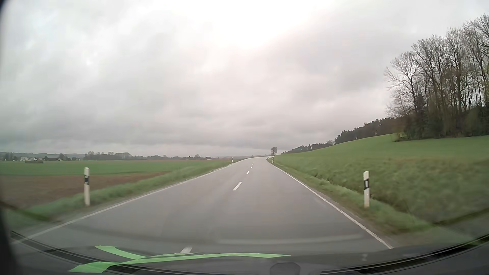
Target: Follow the waypoints while adhering to traffic rules and regulations
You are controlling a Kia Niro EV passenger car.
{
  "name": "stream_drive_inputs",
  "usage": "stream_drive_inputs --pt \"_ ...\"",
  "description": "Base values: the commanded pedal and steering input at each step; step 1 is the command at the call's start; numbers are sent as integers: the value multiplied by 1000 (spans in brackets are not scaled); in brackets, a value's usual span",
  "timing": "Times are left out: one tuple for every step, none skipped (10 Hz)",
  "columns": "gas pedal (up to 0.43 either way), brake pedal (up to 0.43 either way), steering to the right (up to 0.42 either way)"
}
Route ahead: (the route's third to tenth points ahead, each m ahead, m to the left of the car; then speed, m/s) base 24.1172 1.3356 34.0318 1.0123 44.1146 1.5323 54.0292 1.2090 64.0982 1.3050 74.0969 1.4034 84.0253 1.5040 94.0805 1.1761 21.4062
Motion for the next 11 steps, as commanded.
stream_drive_inputs --pt "197 0 1" --pt "197 0 1" --pt "197 0 1" --pt "197 0 1" --pt "197 0 1" --pt "189 0 1" --pt "189 0 1" --pt "189 0 1" --pt "189 0 1" --pt "189 0 1" --pt "189 0 1"
